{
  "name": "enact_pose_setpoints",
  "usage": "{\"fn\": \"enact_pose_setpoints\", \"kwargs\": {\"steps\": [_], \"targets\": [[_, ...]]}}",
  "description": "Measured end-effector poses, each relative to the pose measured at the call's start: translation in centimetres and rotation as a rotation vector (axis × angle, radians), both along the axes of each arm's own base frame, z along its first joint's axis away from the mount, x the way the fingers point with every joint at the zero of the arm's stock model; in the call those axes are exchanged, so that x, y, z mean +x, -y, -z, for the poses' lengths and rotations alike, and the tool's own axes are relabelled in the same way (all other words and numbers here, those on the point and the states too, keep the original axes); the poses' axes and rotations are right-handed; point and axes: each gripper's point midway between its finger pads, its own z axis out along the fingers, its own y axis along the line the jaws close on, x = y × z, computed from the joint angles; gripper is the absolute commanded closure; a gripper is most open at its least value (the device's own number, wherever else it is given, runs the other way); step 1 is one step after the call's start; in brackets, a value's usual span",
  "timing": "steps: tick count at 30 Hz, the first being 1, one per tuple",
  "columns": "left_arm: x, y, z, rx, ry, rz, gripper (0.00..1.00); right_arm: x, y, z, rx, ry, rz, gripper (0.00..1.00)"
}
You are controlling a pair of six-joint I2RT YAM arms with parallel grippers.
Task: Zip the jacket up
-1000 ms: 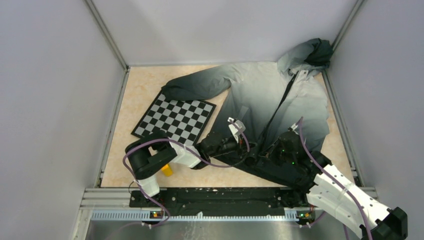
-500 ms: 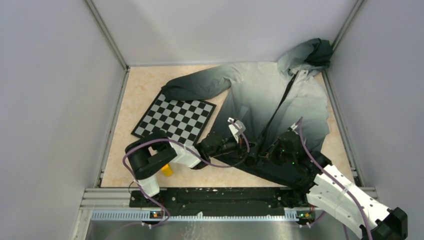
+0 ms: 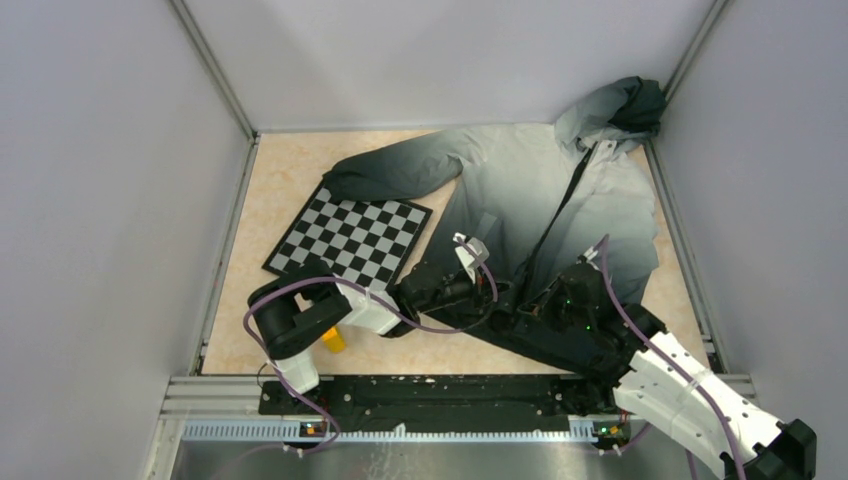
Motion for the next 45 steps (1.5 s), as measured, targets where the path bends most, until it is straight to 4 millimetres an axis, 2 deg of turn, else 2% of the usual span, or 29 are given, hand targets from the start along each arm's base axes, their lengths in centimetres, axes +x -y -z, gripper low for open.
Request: {"fn": "enact_pose_setpoints", "kwargs": {"steps": [31,41,45], "targets": [[-0.6,0.0,0.5,0.014,0.009,0.011,1.00,0.5,0.3,-0.1,0.012,-0.007,0.061,1.00],[-1.5,-0.3,0.6,0.025,0.014,0.045,1.00,0.9,0.5,-0.1,0.015,-0.005,0.094,1.00],[-2.0,-0.3,0.4,0.026,0.008,0.072,1.00,0.9,0.3,0.5,-0.002,-0.031,0.089,1.00]]}}
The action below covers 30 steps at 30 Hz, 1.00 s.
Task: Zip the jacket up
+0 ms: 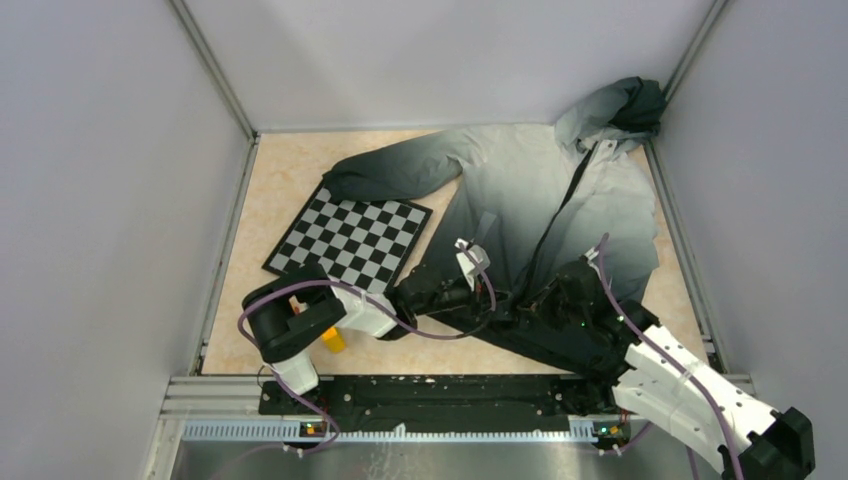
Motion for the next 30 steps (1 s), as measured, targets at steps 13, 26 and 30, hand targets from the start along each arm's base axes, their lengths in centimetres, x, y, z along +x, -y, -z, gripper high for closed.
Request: {"fn": "enact_pose_setpoints", "kwargs": {"steps": [13,26,30], "targets": [[-1.0,1.5,-0.2,-0.014,-0.149,0.074,1.00,0.7,-0.8,-0.3,0.016,0.026,-0.023,1.00],[-0.8,1.7,0.4,0.023,-0.321,0.043,0.71,0.7,-1.0,0.0,0.032,0.031,-0.024,1.00],[-0.8,1.3,0.6,0.042,-0.364,0.018,0.59,0.7,-1.1,0.2,0.040,0.031,-0.023,1.00]]}}
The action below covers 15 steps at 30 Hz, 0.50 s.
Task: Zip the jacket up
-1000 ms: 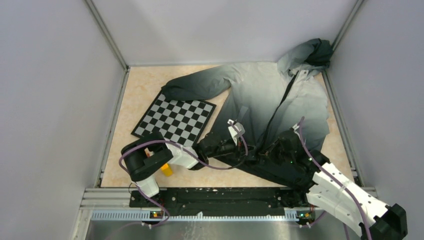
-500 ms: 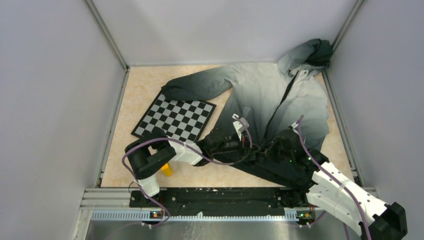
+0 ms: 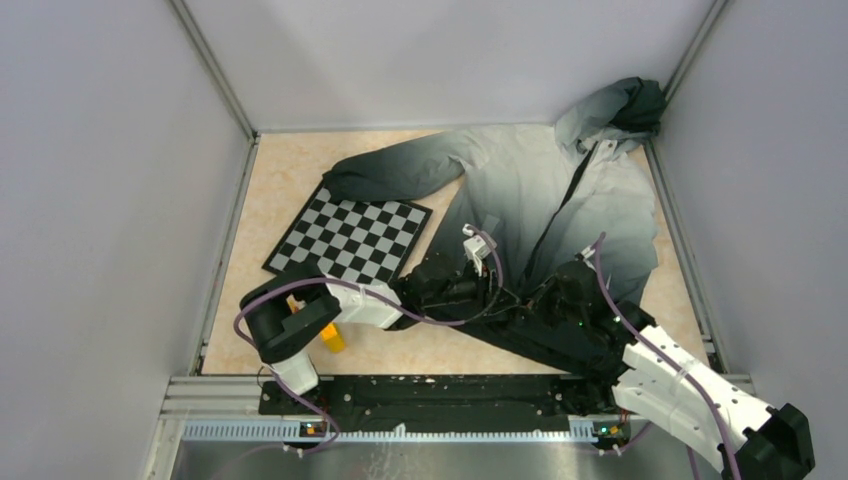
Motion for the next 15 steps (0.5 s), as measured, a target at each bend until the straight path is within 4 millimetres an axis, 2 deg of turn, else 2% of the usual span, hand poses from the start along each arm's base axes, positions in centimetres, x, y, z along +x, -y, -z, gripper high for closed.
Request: {"fn": "enact_pose_setpoints", "kwargs": {"steps": [4,9,12,13,15], "targets": [[0.2,-0.3,-0.6,0.019,-0.011,-0.022,0.38,0.1,-0.2,-0.2,0.009,0.005,-0.004,1.00],[0.7,-0.6,-1.8,0.042,-0.014,-0.058,0.22,0.4,-0.4,-0.5,0.023,0.017,0.000,1.00],[1.0,-1.3,-2.1,0.076,-0.025,-0.097,0.16,0.6,-0.6,-0.6,0.030,0.025,0.001,1.00],[1.2,-1.5,-2.2,0.089,-0.033,-0.112,0.06,0.7,-0.6,-0.6,0.030,0.025,0.000,1.00],[1.5,-2.1,-2.3,0.116,-0.049,-0.147,0.01,0.7,-0.7,-0.5,0.029,0.021,-0.002,1.00]]}}
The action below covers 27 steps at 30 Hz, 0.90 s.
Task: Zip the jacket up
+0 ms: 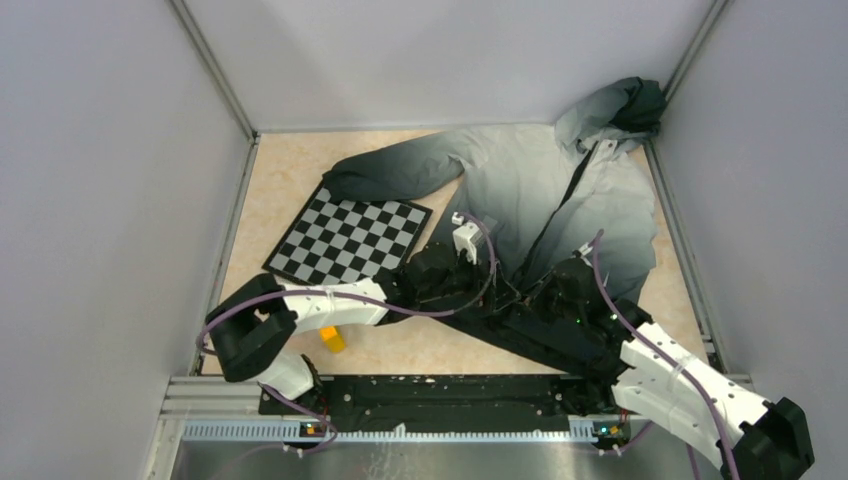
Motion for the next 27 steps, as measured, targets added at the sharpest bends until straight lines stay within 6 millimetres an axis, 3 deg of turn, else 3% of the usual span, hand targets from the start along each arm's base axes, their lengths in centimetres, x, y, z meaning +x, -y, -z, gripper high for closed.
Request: {"fn": "enact_pose_setpoints", "kwargs": {"steps": [3,7,14,16,19,27], "targets": [[0.6,-1.2,0.1,0.058,-0.068,-0.093,0.05,0.1,-0.1,0.1,-0.001,-0.004,-0.002,1.00],[0.9,-2.4,-0.1,0.108,-0.187,-0.197,0.24,0.0,-0.1,0.2,-0.003,-0.009,-0.004,1.00],[-0.9,-3.1,1.5,0.173,-0.384,-0.214,0.45,0.0,-0.1,0.2,-0.002,-0.010,-0.005,1.00],[-1.2,-3.1,2.0,0.186,-0.414,-0.215,0.46,0.0,-0.2,0.2,-0.001,-0.010,-0.007,1.00],[-1.6,-3.2,2.5,0.204,-0.439,-0.210,0.39,0.0,-0.2,0.2,-0.001,-0.010,-0.006,1.00],[-2.9,-2.7,2.4,0.206,-0.451,-0.164,0.43,0.0,-0.2,0.2,-0.001,-0.010,-0.006,1.00]]}}
